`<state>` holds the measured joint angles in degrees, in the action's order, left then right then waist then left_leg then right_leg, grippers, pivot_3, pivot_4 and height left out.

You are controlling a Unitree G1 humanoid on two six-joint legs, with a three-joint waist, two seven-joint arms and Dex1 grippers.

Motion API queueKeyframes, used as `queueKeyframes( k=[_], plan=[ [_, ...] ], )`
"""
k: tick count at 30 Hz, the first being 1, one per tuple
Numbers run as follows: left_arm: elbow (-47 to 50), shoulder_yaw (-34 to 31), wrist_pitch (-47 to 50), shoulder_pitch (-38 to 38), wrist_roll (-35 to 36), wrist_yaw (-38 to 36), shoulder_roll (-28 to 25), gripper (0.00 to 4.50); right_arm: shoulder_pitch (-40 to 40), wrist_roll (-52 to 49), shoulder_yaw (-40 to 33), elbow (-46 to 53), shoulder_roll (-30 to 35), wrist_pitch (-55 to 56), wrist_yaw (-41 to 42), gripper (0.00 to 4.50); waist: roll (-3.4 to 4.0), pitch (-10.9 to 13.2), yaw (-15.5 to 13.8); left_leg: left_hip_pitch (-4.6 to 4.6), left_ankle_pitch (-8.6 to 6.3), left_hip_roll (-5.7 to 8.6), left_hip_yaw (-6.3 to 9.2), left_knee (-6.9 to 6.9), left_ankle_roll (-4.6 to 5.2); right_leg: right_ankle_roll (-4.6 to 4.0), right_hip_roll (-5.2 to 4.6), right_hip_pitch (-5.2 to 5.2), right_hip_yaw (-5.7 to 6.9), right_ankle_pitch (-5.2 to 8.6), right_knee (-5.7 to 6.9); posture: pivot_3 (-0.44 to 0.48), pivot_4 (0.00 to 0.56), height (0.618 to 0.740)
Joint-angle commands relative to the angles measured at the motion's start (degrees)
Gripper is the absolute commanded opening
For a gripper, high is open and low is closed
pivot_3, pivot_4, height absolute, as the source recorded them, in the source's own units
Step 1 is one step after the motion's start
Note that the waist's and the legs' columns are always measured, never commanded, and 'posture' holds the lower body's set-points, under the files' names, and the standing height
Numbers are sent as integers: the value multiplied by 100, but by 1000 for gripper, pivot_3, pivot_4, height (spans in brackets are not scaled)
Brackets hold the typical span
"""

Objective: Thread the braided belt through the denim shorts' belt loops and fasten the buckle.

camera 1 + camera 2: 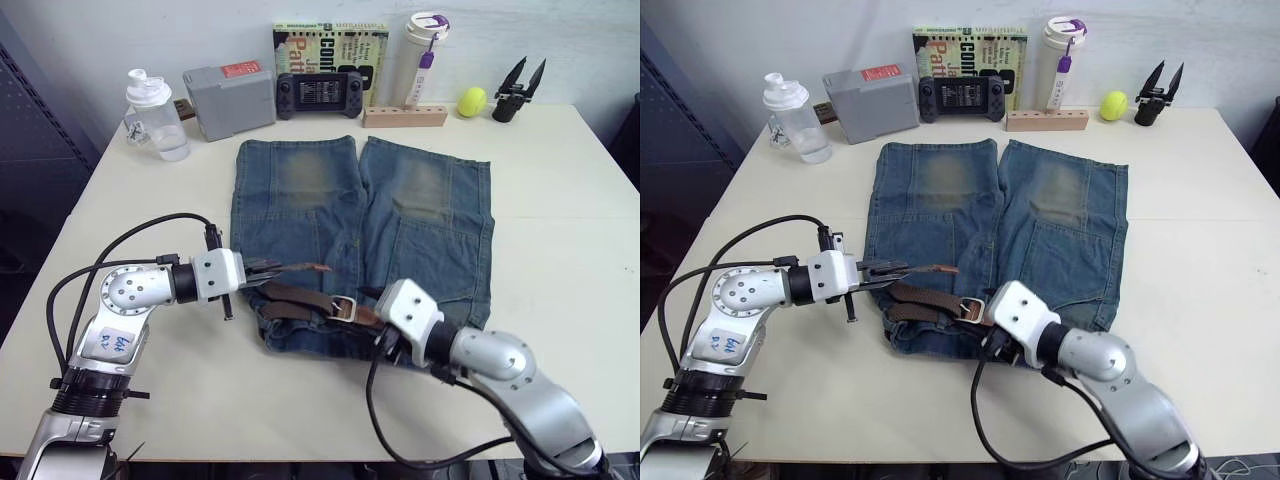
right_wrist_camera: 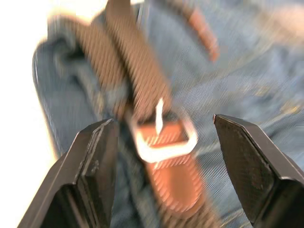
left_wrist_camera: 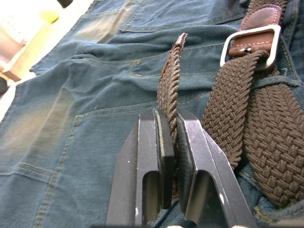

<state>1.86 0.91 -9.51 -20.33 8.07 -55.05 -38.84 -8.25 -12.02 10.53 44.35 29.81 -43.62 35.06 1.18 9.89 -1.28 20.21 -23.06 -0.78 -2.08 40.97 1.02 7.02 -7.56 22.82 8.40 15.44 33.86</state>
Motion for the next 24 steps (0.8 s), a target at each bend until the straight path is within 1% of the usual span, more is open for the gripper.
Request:
queueKeyframes(
  k=[1,2,4,5,7,8,9,10,11,12,17,24],
  plan=[
    [165,-204,-117,73,73,34,-148,0,-189,-616,-406,137,-175,-404,20,3424,1,1,4,0,0,0,0,-2,0,0,0,1,0,0,0,0,150,726],
    [198,-221,-105,106,99,22,-171,0,-275,-695,-448,101,-205,-502,-13,3424,4,3,9,1,0,0,0,-3,0,0,0,2,0,0,0,0,150,726],
    [264,-242,-114,185,137,-32,-234,0,-439,-811,-480,15,-264,-665,-87,2901,4,3,12,1,0,1,-1,-3,0,0,0,3,-2,0,0,0,150,726],
    [313,-235,-110,230,146,-46,-247,0,-522,-771,-425,-115,-270,-679,-142,2535,4,3,15,1,0,1,-2,-3,0,0,0,4,-2,0,0,0,150,726],
    [408,-220,-60,300,173,-63,-264,0,-622,-664,-255,-304,-262,-670,-198,1648,7,4,24,1,0,0,-2,-4,0,0,0,4,-3,0,1,0,150,726],
    [457,-212,-46,334,186,-71,-281,0,-657,-632,-159,-359,-294,-700,-244,1312,8,5,27,1,0,0,-1,-4,0,-1,0,5,-3,0,2,0,150,726],
    [491,-204,-36,354,194,-69,-294,0,-672,-626,-79,-396,-321,-720,-274,788,8,5,28,2,0,0,-2,-5,0,-1,0,11,-4,1,2,0,150,726],
    [527,-202,-18,374,205,-66,-305,0,-690,-596,33,-450,-346,-727,-302,607,8,5,31,2,0,0,-3,-5,0,-1,0,12,-5,1,3,0,150,726],
    [554,-207,-7,391,212,-63,-310,0,-700,-584,112,-500,-373,-737,-333,167,8,5,39,2,0,1,-6,-7,0,-1,0,13,-8,1,3,0,150,726],
    [572,-213,-2,402,209,-60,-316,0,-706,-573,184,-570,-406,-742,-371,78,8,5,43,2,0,1,-8,-6,0,-1,0,14,-10,1,4,0,150,726],
    [613,-247,-35,411,125,23,-325,0,-820,-472,426,-1107,-615,-758,-505,78,9,6,43,8,0,1,-15,-6,0,-1,0,27,-14,1,10,0,150,726],
    [637,-260,-65,410,58,146,-331,0,-930,-518,574,-1391,-537,-861,-424,78,9,5,53,14,0,2,-47,-7,0,-1,4,59,-42,0,25,0,150,726]
  ],
)
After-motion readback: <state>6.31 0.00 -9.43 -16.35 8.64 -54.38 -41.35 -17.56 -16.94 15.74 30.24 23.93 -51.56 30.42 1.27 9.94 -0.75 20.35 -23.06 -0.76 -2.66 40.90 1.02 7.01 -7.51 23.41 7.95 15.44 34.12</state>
